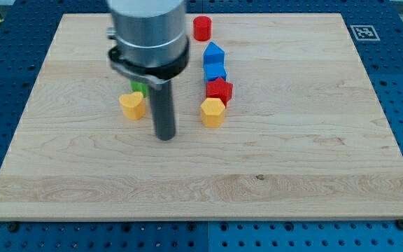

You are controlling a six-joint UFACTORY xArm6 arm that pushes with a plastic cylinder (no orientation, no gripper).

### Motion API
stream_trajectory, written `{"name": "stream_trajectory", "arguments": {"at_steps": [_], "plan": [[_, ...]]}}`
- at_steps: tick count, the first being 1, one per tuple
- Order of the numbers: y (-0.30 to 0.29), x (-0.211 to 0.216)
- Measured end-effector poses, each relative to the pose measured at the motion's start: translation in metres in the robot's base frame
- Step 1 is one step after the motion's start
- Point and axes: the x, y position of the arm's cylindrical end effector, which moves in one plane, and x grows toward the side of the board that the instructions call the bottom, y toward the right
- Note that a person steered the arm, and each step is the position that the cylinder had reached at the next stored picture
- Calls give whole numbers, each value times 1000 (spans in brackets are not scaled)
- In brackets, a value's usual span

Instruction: Move the yellow heart diagonally to the green star

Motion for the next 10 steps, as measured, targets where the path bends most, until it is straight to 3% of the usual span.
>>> {"name": "stream_trajectory", "arguments": {"at_steps": [2, 6, 7, 8, 9, 10], "plan": [[-93, -39], [-36, -43], [-50, -30], [-40, 12], [30, 33], [120, 29]]}}
